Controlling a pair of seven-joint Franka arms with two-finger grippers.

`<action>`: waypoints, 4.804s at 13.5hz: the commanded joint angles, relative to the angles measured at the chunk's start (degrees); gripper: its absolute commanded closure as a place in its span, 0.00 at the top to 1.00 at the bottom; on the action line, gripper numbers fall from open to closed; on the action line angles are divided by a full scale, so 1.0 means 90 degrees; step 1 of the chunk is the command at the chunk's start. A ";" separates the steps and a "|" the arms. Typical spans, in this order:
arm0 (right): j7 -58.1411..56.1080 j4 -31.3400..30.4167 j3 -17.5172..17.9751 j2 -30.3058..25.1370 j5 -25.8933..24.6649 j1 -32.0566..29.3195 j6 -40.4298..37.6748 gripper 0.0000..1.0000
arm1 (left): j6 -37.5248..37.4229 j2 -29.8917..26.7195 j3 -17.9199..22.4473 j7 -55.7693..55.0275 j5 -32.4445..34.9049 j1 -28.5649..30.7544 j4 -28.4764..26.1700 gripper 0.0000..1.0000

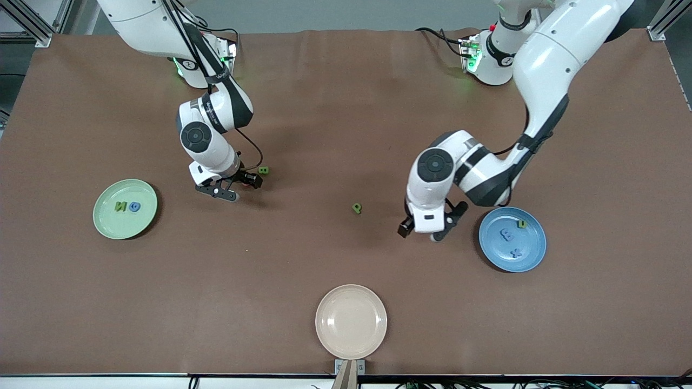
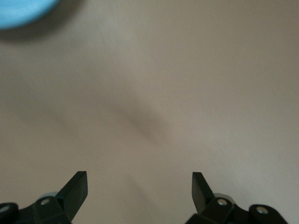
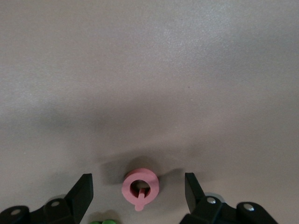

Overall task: Sort upper and lower case letters into plates
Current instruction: 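Reach the right gripper to the Q while the left gripper reaches the d, then grasp the Q with the right gripper while the left gripper grasps the d, then drop the Q on the green plate while the left gripper drops the d, then reach the right gripper to the green B while the left arm withdraws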

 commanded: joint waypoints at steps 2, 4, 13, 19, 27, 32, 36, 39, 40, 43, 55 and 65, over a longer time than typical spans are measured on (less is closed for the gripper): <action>0.0042 -0.0152 -0.0042 -0.0017 0.0139 0.0067 0.0070 0.71 | -0.0050 0.0607 0.0077 -0.0851 -0.0002 -0.0776 0.0673 0.98; 0.0042 -0.0181 -0.0042 -0.0017 0.0139 0.0067 0.0070 0.66 | -0.0011 0.0938 0.0077 -0.1028 -0.0002 -0.1147 0.1053 0.92; 0.0042 -0.0181 -0.0042 0.0052 0.0139 0.0155 0.0079 0.49 | -0.0001 0.1321 0.0546 -0.0940 0.0008 -0.2086 0.1572 0.67; 0.0042 -0.0181 -0.0042 0.0052 0.0139 0.0175 0.0079 0.25 | -0.0001 0.1467 0.0556 -0.0901 0.0076 -0.2086 0.1572 0.61; -0.0502 -0.0113 -0.0120 -0.0678 0.0070 0.0069 -0.0826 0.17 | 0.0107 0.1536 0.0605 -0.0668 0.0086 -0.2096 0.1572 0.24; -0.3203 0.0510 -0.0149 -0.1111 -0.0144 -0.1715 -0.1980 0.16 | 0.0077 0.1342 0.0605 -0.0676 0.0096 -0.1970 0.1582 0.00; -0.5325 0.1116 -0.0140 -0.0702 -0.0388 -0.3094 -0.2001 0.16 | 0.0029 0.0815 0.0546 -0.0512 0.0116 -0.1326 0.1563 0.00; -0.6158 0.1468 -0.0140 -0.0058 -0.0389 -0.3604 -0.1855 0.16 | -0.0244 0.0570 0.0556 -0.0258 0.0135 -0.1101 0.1543 0.00; -0.6256 0.1498 -0.0140 0.0138 -0.0398 -0.3682 -0.1738 0.16 | -0.0390 0.0502 0.0546 -0.0005 0.0135 -0.0965 0.1524 0.00; -0.6618 0.1489 -0.0140 0.0529 -0.0398 -0.3810 -0.1163 0.17 | -0.0948 0.0015 0.0478 0.0445 0.0115 -0.0304 0.1058 0.00; -0.5918 0.1528 -0.0091 -0.0688 -0.0389 -0.3421 -0.2740 0.99 | -0.0509 -0.0232 -0.0196 0.2810 0.0789 0.2659 -0.0937 0.01; -0.2394 0.0241 -0.0071 -0.1521 -0.0243 -0.0171 -0.2327 1.00 | -0.0567 -0.0368 -0.0352 0.2819 0.0770 0.2865 -0.0588 0.99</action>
